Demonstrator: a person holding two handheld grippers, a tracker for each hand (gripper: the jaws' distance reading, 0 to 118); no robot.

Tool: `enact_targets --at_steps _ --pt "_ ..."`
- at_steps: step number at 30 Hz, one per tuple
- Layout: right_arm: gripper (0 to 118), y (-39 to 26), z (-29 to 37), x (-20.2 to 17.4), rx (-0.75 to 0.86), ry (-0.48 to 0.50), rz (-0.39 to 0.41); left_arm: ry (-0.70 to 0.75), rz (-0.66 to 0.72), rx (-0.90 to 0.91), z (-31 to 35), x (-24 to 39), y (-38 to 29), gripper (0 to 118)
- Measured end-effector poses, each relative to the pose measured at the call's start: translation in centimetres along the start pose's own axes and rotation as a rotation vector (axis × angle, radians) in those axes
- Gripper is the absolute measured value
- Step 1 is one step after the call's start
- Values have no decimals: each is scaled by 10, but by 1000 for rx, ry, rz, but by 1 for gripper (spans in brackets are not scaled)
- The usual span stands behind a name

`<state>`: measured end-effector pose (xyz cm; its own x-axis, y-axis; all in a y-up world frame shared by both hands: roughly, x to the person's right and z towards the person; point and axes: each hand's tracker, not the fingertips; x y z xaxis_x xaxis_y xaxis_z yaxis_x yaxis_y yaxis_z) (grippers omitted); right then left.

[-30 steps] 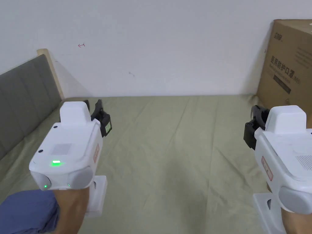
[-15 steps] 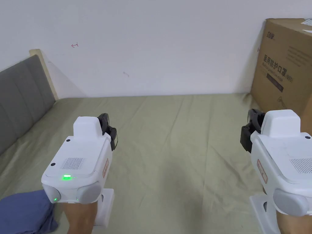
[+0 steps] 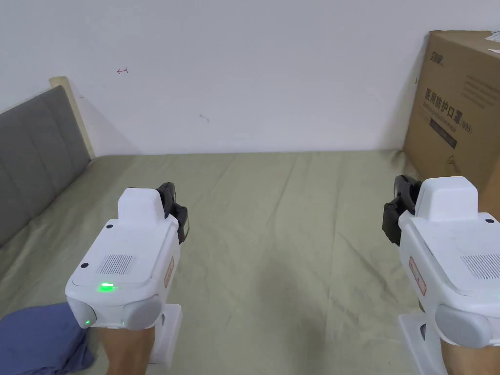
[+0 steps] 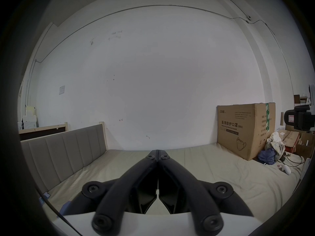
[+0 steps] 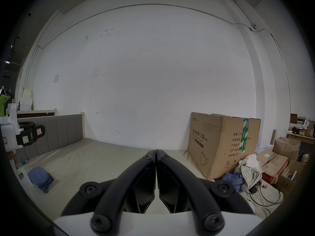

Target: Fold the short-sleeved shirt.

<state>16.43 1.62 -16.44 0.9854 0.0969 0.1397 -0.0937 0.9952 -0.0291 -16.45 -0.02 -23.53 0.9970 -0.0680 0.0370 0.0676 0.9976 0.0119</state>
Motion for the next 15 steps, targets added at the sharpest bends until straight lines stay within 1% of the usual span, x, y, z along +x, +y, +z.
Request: enact_targets --at_steps 15 --pt "0 1 0 1 1 -3 -2 -1 11 -1 0 -2 -1 0"
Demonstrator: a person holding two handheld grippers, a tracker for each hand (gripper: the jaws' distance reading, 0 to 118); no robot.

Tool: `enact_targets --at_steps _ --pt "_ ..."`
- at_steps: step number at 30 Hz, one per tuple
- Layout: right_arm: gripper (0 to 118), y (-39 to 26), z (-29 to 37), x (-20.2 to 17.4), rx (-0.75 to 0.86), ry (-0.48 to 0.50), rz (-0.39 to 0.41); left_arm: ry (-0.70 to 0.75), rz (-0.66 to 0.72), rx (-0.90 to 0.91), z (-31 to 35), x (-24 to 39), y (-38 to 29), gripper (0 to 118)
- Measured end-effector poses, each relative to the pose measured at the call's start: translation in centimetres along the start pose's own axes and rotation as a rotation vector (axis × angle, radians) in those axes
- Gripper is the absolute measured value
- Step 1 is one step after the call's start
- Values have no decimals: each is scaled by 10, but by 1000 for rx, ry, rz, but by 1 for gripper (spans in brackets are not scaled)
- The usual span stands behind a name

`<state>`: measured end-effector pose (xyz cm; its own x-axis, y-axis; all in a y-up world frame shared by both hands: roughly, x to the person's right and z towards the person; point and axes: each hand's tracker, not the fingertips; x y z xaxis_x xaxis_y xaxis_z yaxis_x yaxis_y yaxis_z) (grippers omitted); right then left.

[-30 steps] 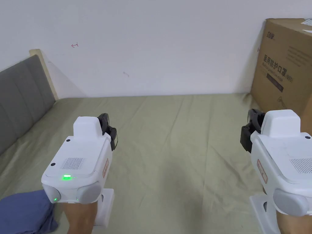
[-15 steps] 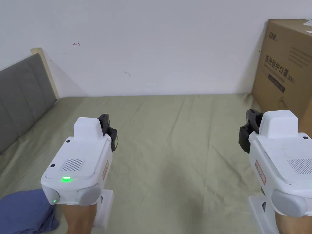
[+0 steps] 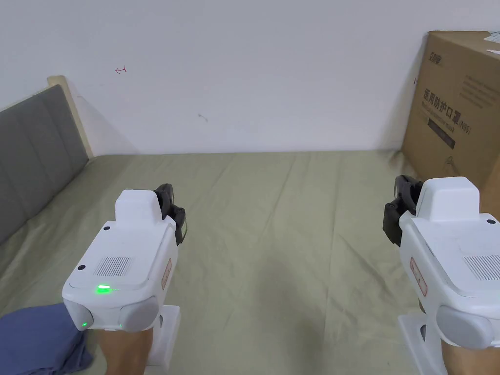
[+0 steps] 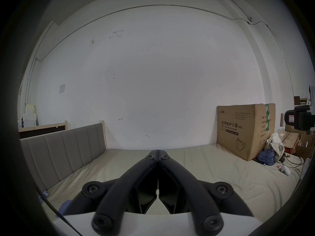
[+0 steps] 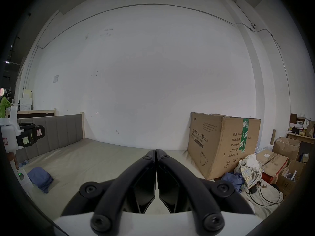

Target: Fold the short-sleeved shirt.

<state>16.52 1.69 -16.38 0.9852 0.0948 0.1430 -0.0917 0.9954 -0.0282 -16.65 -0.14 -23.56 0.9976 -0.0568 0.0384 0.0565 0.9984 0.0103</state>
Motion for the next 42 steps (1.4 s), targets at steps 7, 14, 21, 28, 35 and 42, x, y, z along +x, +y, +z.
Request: enact_targets --at_steps 7,14,21,28,35,42 --pt "0 1 1 1 2 -3 -3 -2 4 3 0 0 0 0" --pt "0 1 2 1 3 -5 1 -2 8 7 0 0 -1 0" --pt "0 1 2 2 -3 -1 -3 -6 15 5 0 -1 -1 0" --pt "0 0 2 2 -2 -5 -3 -17 7 7 0 1 -2 0" --pt "0 1 2 2 -2 -8 -5 -18 7 2 -1 1 -3 0" --pt "0 2 2 2 -1 -10 -7 -16 9 3 -1 0 -4 0"
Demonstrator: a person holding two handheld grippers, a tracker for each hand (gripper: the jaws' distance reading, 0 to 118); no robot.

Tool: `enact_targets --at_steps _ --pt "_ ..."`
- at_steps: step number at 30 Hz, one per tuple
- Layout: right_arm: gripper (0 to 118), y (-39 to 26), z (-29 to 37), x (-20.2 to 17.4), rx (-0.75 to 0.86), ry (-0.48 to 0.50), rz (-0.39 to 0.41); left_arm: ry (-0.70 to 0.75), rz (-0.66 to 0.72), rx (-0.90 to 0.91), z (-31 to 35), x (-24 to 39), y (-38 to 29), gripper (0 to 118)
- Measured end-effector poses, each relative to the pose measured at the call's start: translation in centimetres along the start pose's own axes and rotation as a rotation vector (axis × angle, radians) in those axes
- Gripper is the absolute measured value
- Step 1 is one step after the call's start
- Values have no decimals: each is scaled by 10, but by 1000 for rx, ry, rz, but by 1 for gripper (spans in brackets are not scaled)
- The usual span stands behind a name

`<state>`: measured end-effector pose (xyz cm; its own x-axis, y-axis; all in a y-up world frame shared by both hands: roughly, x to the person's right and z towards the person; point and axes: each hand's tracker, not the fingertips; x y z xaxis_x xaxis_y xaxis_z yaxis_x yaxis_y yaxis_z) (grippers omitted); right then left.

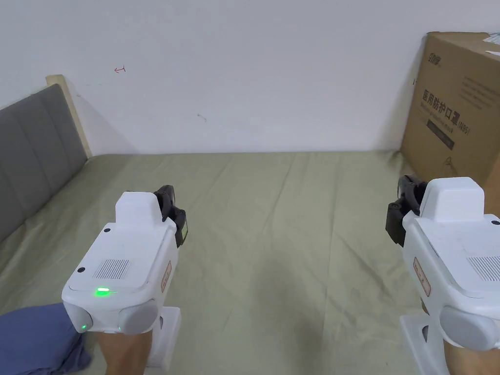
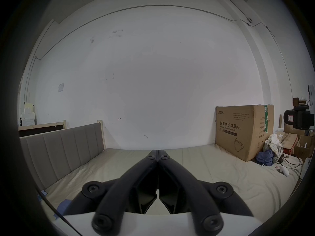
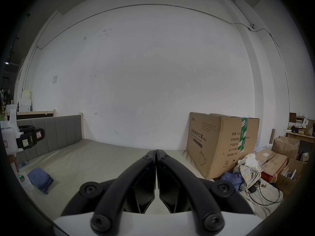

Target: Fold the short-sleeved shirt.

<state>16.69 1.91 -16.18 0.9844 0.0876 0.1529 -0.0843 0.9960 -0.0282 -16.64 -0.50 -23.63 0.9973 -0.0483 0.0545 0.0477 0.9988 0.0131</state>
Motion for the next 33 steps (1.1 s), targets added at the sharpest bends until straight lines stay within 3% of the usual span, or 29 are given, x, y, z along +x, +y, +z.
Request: enact_targets --at_steps 3,4,5,6,7,8,10,12,33 --pt "2 0 0 -1 -4 3 -3 -1 1 -13 0 0 -1 8" --pt "2 -1 1 -1 -5 1 -5 0 8 -16 0 -1 -1 19" --pt "6 -2 1 0 -7 1 -10 -1 16 -17 0 -2 -2 41" --pt "17 -2 1 0 -9 1 -16 5 22 -19 0 -2 -2 63" --pt "37 -2 1 0 -12 0 -21 11 25 -16 1 -2 -3 81" --pt "70 -3 1 1 -15 4 -26 12 26 -15 1 -2 -4 101" --pt "102 -4 0 1 -28 8 -28 42 23 -10 1 -2 -5 118" --pt "115 -5 -1 1 -26 2 -20 37 18 -7 2 -2 -6 118" --pt "118 -6 0 4 -19 -9 -34 38 31 4 2 -5 -3 118"
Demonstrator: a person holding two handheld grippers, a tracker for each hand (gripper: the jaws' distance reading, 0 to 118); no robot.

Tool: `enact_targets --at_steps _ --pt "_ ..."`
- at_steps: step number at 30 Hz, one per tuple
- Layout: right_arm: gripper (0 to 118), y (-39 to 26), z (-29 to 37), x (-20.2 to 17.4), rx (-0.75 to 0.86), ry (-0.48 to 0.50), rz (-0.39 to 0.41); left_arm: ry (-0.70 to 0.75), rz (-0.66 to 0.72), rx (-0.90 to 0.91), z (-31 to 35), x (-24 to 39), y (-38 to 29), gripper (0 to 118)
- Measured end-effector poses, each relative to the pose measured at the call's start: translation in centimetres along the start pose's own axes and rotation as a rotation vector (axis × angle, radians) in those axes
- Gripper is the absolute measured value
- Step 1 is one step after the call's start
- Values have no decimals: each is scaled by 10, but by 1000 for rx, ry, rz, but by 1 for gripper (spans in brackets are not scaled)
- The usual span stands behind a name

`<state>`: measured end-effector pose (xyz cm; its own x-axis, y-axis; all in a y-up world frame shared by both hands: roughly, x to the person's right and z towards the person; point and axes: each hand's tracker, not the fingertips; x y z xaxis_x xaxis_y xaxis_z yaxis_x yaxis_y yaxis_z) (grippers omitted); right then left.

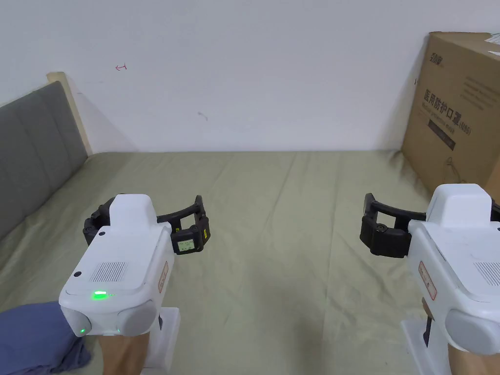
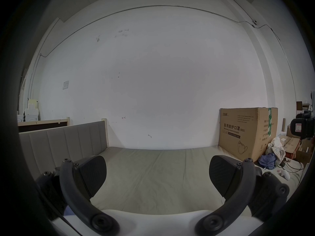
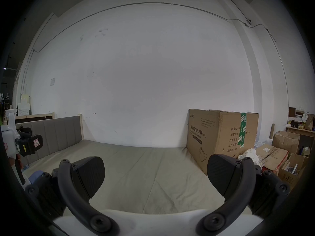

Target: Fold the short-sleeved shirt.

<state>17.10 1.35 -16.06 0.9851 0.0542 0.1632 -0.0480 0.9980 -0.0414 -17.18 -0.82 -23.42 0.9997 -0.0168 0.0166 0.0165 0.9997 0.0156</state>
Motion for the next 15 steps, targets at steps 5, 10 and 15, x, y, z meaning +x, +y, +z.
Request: enact_targets --at_steps 5,10,15 --pt "118 1 0 0 3 0 2 4 0 0 -1 0 -1 118" --pt "118 1 0 1 5 -3 -1 3 -3 2 -1 0 0 118" --pt "118 0 1 1 4 -1 2 1 -1 2 0 2 -1 118"
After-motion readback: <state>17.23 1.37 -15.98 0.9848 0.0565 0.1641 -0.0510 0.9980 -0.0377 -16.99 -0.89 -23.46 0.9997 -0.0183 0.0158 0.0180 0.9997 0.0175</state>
